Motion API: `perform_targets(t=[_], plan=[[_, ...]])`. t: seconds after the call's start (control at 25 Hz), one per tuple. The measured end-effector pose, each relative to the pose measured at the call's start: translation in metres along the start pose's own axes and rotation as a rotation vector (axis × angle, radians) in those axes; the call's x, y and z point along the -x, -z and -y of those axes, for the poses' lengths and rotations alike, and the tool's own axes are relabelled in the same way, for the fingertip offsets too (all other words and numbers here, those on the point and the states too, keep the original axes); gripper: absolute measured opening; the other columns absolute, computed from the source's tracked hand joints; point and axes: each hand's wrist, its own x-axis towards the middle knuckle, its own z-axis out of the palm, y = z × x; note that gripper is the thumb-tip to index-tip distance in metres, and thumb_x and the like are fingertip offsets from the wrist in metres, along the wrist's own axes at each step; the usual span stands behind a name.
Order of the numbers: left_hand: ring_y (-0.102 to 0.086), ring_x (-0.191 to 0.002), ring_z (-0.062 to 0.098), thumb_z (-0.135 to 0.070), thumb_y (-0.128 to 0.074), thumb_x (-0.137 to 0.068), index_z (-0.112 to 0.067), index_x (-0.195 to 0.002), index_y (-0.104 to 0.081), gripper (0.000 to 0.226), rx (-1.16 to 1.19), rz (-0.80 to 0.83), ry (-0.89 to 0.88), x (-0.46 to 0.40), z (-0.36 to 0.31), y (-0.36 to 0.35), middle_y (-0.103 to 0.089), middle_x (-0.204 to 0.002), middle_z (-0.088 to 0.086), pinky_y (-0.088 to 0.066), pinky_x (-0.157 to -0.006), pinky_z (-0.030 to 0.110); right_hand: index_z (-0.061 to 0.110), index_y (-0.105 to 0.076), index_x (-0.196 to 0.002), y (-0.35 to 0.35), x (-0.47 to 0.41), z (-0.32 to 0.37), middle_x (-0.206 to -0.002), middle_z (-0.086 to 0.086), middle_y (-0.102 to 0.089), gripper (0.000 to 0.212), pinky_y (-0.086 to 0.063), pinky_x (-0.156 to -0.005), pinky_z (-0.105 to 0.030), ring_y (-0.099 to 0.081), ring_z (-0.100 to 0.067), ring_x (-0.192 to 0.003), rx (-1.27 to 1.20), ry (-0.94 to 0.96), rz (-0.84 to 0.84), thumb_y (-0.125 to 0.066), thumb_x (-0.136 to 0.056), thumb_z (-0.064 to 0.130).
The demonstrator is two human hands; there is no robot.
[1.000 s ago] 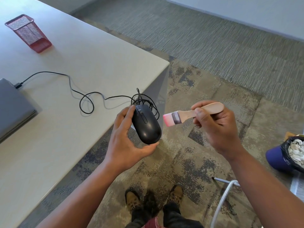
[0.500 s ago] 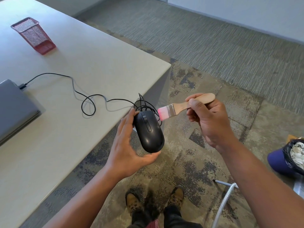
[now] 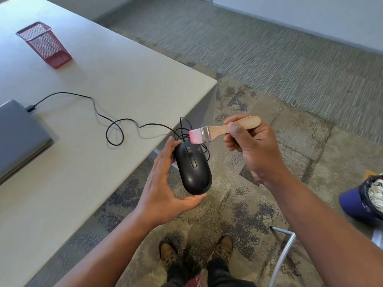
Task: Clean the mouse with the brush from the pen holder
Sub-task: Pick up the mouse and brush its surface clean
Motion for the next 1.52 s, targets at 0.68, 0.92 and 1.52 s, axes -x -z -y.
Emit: perform_targets(t=[0.68,0.92,1.52], plan=[[-0.045,-0.144,0.016,-0.037,-0.096,-0.061,-0.02,-0.164,0.011,0.149,0.107,0.041,0.056,-0.005,-0.008,-0.001,-0.042,-0.157,0.001,-0.035,-0.12,0.037,0.004,-0.069,-0.102,-0.017,0.005,0.016,-0.071,-0.015,-0.067,0.01,-0.051,-0.062,-0.029,-0.061,-0.02,-0.067,-0.011,0.123,0.233,-0.06,-0.098,0.006],[-0.048,-0.14,0.023,-0.027,-0.101,-0.058,-0.024,-0.16,0.023,0.161,0.125,0.026,0.05,-0.006,-0.006,0.002,-0.05,-0.146,0.007,-0.037,-0.119,0.051,0.002,-0.072,-0.107,-0.009,-0.001,0.019,-0.077,-0.023,-0.064,0.013,-0.049,-0.062,-0.042,-0.058,-0.023,-0.072,0.211,0.142,0.36,-0.066,-0.096,0.007],[-0.045,-0.143,0.02,-0.027,-0.1,-0.059,-0.03,-0.159,0.024,0.16,0.093,0.071,0.031,-0.004,-0.006,0.003,-0.045,-0.147,0.002,-0.032,-0.121,0.039,0.01,-0.076,-0.094,-0.004,-0.02,0.046,-0.08,-0.009,-0.07,0.008,-0.048,-0.067,-0.027,-0.058,-0.013,-0.07,0.418,0.099,0.556,-0.074,-0.091,0.017]])
